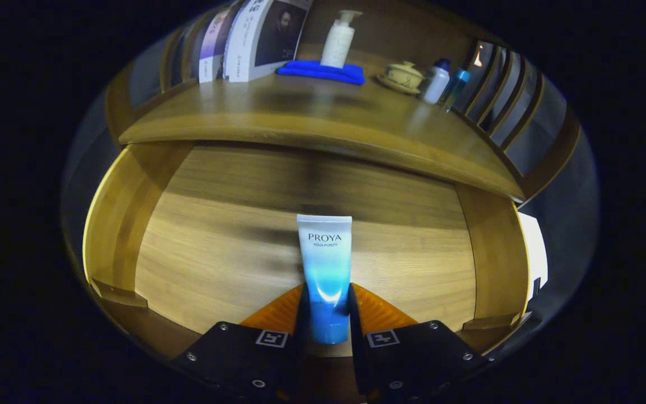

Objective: Pull open the drawer, take out the items inside it, and place them on the countertop above the cabinet.

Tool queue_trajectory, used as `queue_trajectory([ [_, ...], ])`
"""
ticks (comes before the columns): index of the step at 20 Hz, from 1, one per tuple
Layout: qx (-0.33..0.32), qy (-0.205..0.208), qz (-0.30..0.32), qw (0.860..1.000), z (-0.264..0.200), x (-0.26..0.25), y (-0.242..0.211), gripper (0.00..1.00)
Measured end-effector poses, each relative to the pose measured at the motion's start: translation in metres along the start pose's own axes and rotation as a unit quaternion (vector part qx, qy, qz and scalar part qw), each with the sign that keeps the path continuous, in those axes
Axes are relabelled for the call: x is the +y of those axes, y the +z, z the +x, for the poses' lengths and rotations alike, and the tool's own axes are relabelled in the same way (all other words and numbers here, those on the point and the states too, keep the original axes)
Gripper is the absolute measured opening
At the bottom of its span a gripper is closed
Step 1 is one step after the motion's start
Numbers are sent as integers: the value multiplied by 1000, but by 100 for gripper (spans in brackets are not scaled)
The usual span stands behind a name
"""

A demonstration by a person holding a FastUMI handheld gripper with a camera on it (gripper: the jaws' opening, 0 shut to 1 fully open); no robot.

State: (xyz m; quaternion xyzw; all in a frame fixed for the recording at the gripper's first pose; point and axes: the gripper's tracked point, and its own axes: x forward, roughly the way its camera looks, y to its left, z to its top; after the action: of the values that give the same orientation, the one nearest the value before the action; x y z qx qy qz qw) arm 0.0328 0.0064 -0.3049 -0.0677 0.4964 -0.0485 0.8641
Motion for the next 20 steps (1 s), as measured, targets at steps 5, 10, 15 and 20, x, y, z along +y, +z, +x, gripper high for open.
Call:
queue_trajectory([
  [5, -55, -7, -5, 998, -37, 1, 9, 37],
  [10, -110, -25, 0, 994, -72, -14, 40, 36],
  [15, -156, -19, 41, 987, -94, -24, 82, 36],
  [20, -203, -14, 57, 977, -97, -39, 133, 36],
])
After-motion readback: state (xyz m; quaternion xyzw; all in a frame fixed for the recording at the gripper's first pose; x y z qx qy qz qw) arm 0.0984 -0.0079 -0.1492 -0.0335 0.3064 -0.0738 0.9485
